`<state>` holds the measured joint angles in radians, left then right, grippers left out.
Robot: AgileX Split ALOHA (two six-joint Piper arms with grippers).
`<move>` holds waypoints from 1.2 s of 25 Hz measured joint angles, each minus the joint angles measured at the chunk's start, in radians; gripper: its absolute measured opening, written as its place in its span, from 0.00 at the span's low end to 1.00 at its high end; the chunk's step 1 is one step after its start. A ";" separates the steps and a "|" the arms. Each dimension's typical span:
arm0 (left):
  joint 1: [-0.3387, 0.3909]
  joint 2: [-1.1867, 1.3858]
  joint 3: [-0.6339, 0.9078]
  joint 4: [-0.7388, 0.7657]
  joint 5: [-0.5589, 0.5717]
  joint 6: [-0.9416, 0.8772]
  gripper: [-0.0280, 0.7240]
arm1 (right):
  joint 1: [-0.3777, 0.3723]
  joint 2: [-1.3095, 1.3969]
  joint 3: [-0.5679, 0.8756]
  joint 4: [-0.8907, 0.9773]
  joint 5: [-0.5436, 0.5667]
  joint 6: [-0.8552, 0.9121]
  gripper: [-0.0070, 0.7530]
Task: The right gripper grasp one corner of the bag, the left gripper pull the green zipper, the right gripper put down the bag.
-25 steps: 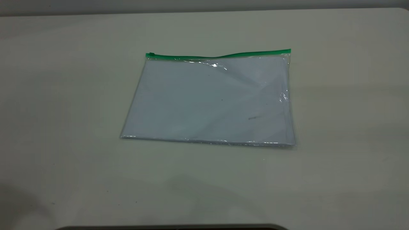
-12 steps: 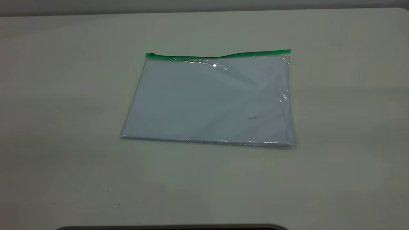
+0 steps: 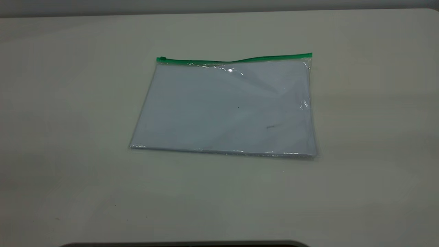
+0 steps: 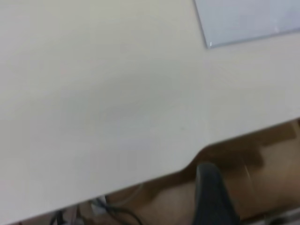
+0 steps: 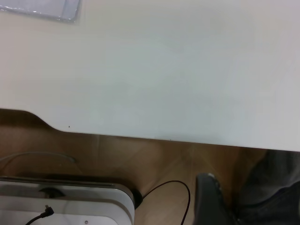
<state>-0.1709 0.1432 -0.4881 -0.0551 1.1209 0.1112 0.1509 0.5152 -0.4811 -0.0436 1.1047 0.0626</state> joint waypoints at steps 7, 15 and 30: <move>0.021 -0.105 0.000 -0.002 0.006 -0.001 0.72 | -0.060 -0.174 0.000 0.004 0.001 0.000 0.64; 0.115 -0.162 0.000 -0.004 0.014 -0.004 0.72 | -0.084 -0.484 0.000 0.003 0.014 0.000 0.64; 0.115 -0.162 0.000 -0.004 0.016 -0.004 0.72 | -0.084 -0.531 0.000 0.003 0.022 0.000 0.64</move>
<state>-0.0557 -0.0190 -0.4881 -0.0593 1.1367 0.1073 0.0672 -0.0158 -0.4811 -0.0409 1.1264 0.0626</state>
